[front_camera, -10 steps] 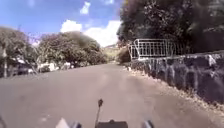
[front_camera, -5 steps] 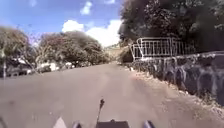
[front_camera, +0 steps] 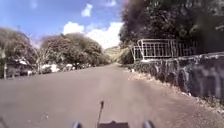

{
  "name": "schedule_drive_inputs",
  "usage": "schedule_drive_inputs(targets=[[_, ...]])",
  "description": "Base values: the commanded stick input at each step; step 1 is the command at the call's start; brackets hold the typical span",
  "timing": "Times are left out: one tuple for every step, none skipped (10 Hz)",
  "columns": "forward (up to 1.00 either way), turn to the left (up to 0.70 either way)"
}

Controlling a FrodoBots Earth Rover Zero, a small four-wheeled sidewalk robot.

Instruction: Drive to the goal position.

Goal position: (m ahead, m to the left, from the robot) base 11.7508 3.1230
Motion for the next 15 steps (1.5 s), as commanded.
schedule_drive_inputs(targets=[[0.7,0.0],[0.7,0.0],[0.7,0.0],[0.7,0.0],[0.7,0.0],[0.7,0.0],[0.7,0.0],[0.7,0.0],[0.7,0.0],[0.7,0.0],[0.7,0.0],[0.7,0.0],[0.7,0.0],[0.7,0.0],[0.7,0.0]])
